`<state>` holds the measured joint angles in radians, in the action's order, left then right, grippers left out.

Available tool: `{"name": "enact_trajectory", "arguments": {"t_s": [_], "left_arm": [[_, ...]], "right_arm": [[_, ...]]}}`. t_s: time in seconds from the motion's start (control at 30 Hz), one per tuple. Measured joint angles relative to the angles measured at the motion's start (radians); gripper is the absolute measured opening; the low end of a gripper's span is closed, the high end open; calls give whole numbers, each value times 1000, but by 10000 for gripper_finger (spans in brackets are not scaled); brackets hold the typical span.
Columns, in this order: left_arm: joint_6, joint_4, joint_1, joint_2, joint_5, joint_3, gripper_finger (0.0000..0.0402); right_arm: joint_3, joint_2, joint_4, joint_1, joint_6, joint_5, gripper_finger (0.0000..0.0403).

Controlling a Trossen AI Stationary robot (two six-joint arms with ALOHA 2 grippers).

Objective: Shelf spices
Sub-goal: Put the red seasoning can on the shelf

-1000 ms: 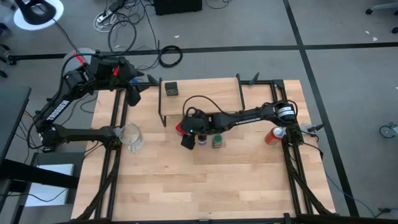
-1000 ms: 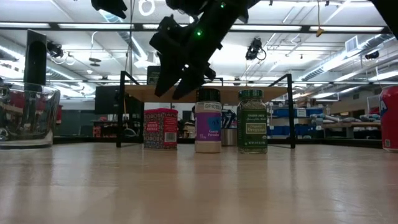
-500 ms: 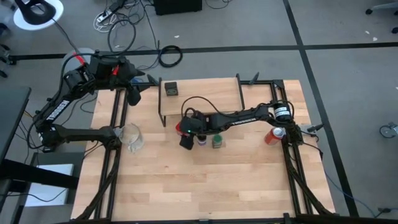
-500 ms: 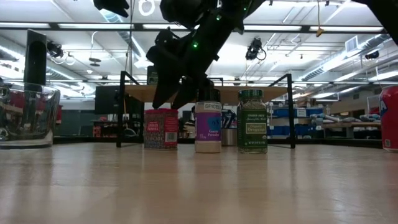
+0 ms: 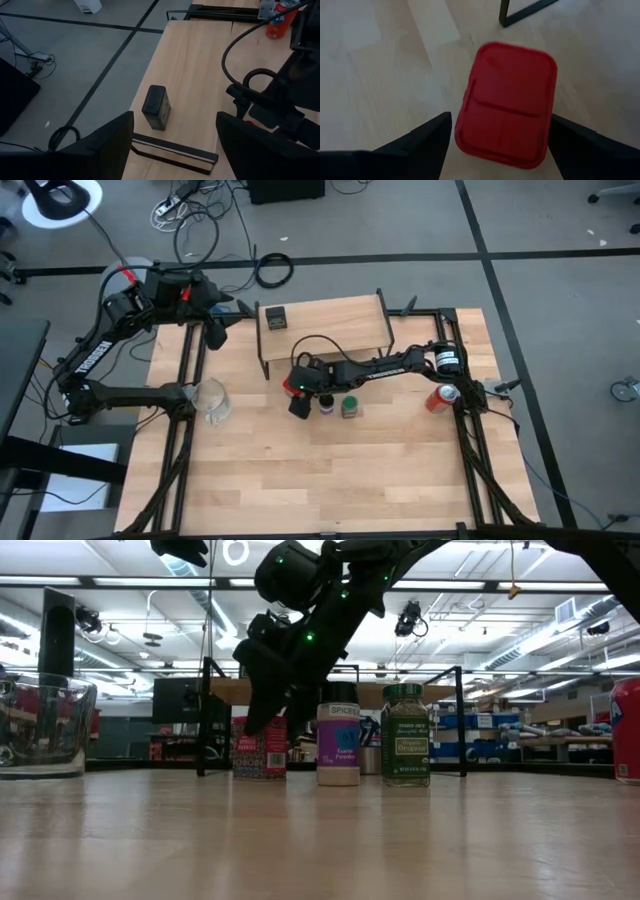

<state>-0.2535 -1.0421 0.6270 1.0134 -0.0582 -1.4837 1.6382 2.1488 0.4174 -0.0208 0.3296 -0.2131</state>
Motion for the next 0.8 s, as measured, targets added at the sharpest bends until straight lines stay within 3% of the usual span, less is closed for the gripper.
{"name": "enact_trajectory", "arguments": {"t_s": [0.2,0.4,0.8], "left_arm": [[0,-1,0,0,0,0,286],[0,-2,0,0,0,0,286],[0,-4,0,0,0,0,286]], "right_arm": [[0,3,-33,17,-17,-10,298],[0,3,-43,21,-19,-10,215],[0,3,-54,50,-36,-6,212]]}}
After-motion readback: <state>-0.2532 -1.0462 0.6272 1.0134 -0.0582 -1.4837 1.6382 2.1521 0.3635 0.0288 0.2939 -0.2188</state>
